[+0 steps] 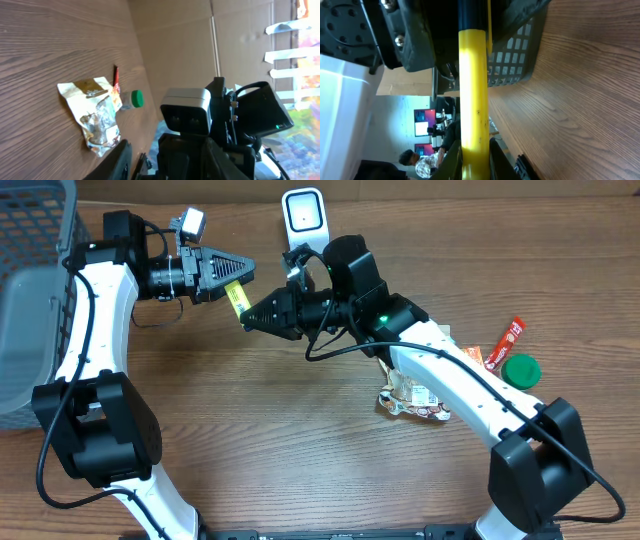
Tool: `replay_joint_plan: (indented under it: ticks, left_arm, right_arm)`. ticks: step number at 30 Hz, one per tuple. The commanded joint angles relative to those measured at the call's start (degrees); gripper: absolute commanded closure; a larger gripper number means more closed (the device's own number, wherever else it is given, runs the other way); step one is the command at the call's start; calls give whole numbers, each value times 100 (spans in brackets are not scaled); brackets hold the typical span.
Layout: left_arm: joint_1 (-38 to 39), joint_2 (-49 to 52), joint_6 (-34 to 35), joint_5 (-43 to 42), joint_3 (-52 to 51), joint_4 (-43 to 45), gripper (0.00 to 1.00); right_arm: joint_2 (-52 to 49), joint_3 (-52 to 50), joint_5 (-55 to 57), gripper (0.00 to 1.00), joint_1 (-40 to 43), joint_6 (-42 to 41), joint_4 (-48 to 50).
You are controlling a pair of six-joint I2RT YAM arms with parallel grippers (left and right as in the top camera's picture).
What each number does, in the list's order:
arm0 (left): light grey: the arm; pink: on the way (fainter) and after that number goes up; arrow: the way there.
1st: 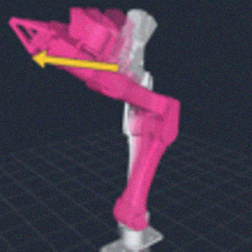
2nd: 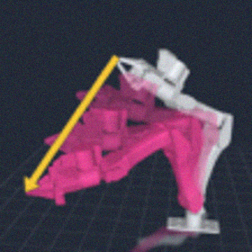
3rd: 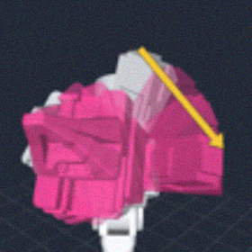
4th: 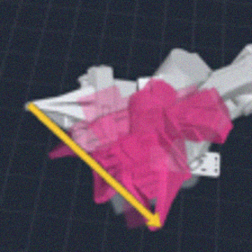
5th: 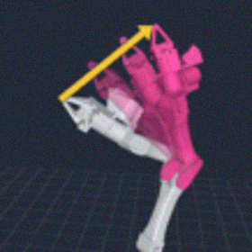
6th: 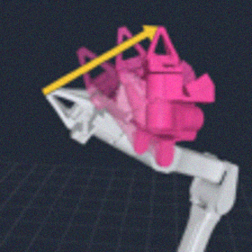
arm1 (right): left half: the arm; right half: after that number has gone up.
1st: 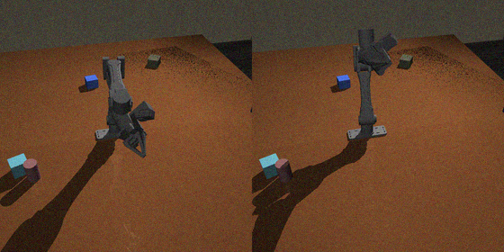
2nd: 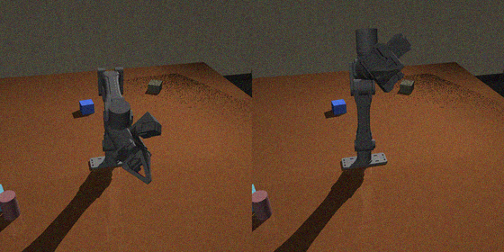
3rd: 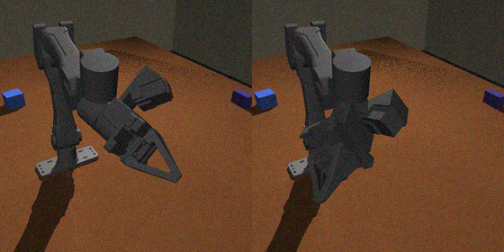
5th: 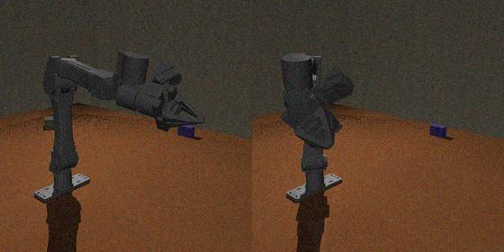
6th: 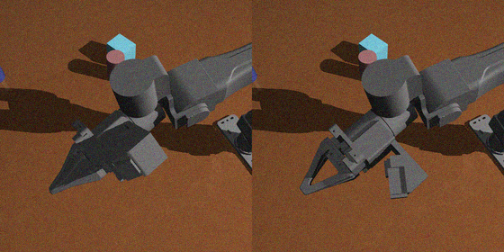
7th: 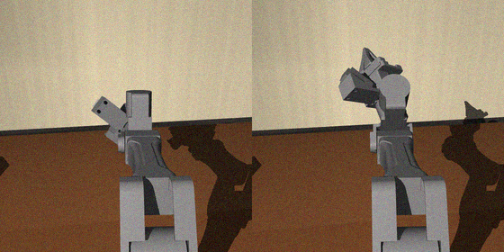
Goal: Scan the item barcode
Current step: 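Raise the highlighter with the right gripper to the white scanner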
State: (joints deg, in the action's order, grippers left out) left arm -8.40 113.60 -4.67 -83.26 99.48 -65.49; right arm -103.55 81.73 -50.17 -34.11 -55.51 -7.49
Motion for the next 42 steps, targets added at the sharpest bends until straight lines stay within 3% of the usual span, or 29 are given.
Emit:
replay_joint_plan:
  ticks: [1,7,14,18,23,24,37,42]
  left_arm:
    - [7,-24,-46,-682,129,-44,75]
    - [9,-24,-46,-680,129,-48,85]
    - [9,-24,-46,-678,129,-50,87]
    - [44,-24,-46,-675,129,-216,75]
    - [90,-24,-48,-671,129,-437,49]
    - [94,-24,-48,-632,129,-437,37]
    - [245,-24,-50,-461,129,-380,38]
    - [282,-24,-37,-490,129,-129,44]
  right_arm:
    - [68,-26,538,91,247,-195,-26]
    - [68,-26,577,91,323,-195,-28]
    - [68,-26,645,87,323,-168,-31]
    - [68,-26,817,87,323,-164,-26]
    - [68,-26,946,89,323,-122,13]
    - [68,-26,940,91,323,-105,120]
    - [68,-26,671,92,295,-107,354]
    - [68,-26,245,93,278,-103,422]
